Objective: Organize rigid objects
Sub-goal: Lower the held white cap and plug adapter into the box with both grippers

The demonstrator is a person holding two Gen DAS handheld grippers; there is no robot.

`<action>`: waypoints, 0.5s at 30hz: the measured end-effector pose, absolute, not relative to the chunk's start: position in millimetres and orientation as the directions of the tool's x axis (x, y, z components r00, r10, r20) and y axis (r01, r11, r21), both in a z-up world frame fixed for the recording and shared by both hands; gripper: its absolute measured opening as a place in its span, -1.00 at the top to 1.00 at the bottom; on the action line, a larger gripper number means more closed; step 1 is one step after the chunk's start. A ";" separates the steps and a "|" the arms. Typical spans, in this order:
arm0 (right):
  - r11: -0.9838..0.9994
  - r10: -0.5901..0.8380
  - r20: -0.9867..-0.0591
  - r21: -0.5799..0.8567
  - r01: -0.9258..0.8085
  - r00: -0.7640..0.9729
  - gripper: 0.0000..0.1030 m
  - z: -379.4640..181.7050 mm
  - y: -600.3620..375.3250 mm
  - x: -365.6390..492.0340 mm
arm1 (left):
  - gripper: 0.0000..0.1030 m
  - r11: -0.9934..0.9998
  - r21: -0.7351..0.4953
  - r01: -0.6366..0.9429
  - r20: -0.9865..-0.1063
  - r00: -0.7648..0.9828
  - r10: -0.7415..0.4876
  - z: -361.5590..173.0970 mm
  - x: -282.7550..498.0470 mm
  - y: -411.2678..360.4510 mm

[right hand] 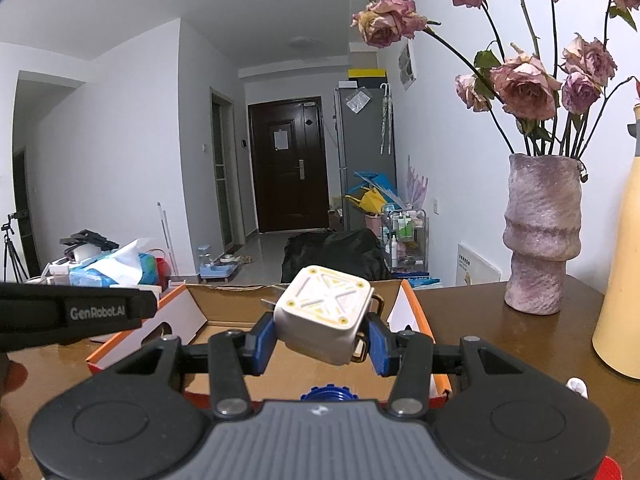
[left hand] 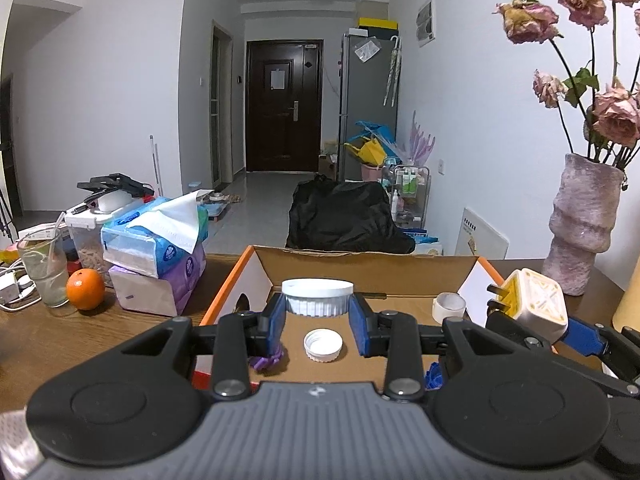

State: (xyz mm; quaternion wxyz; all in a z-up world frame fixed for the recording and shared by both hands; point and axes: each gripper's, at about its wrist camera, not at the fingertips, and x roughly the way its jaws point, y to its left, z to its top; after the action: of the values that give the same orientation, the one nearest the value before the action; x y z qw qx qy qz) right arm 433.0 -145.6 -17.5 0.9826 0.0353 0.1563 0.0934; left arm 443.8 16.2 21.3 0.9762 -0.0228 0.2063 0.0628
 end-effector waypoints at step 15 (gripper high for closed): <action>0.984 0.172 -0.321 0.095 -0.149 0.931 0.10 -23.3 -141.1 468.8 | 0.32 0.989 -0.026 -0.148 -0.423 0.898 0.123 12.9 477.2 20.1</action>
State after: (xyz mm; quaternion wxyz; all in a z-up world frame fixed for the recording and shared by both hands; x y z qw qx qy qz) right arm 468.8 -141.1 -23.3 0.9820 0.0346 0.1665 0.0817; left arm 477.2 20.1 12.9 0.9736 -0.0288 0.2153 0.0695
